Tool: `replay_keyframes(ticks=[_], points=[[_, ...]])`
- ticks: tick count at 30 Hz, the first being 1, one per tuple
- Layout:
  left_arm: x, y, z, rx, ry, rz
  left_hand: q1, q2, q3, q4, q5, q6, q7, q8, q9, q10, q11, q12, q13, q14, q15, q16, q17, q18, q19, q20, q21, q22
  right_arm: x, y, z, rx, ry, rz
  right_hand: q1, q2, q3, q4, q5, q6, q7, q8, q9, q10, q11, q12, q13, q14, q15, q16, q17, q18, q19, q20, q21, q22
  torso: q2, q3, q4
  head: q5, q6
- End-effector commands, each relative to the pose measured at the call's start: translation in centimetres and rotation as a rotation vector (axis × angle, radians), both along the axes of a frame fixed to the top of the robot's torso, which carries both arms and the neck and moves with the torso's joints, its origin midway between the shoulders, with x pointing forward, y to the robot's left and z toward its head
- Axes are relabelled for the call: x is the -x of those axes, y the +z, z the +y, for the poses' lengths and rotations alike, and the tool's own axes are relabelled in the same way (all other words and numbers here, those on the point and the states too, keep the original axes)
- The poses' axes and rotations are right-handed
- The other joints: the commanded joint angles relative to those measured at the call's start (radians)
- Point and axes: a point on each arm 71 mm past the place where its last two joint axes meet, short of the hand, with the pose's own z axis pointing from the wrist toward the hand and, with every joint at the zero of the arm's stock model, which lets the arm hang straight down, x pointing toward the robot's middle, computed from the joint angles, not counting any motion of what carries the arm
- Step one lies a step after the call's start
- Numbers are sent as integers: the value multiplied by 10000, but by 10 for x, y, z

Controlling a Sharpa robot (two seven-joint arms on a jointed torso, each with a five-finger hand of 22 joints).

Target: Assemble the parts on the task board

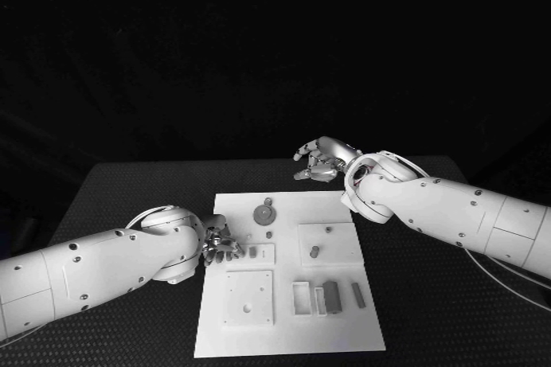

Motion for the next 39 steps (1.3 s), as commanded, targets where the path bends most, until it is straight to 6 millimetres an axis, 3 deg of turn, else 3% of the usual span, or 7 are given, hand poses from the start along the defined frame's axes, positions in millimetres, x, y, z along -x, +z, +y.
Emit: replay_keyframes(ticks=[1,13,39], points=[[3,-9,2,-145,96,254,-85,-22,-2,76,-13,-61,11,-28,14,-2,-47,33,10,17,-78,68,2,-26,37,-21,-43,14,0,-1,1,55,93,55,-79,-8,-11,44,36,-10,81,59,-15,-87,17,55,-11,-70,14,2,-10,626,-9,-50,-53,187,-1,-6,2,-10,-4],[3,-7,3,-22,173,93,-168,-183,-14,184,-17,-57,8,-41,24,7,-51,33,10,25,-86,71,-1,-25,53,-28,-59,35,0,-2,0,69,73,81,-68,-2,-6,37,36,-9,81,61,-16,-88,17,59,-14,-70,13,3,-10,626,-8,-51,-53,188,-3,-5,5,-29,-21],[3,-5,1,173,195,-101,-173,-240,0,225,-17,-48,3,-45,32,17,-56,35,11,34,-91,77,-1,-20,66,-34,-65,49,0,-4,-1,77,51,113,-62,3,-6,30,36,-10,81,64,-20,-91,17,67,-23,-69,14,4,-12,626,-8,-51,-52,189,-1,-3,4,-37,-22]])
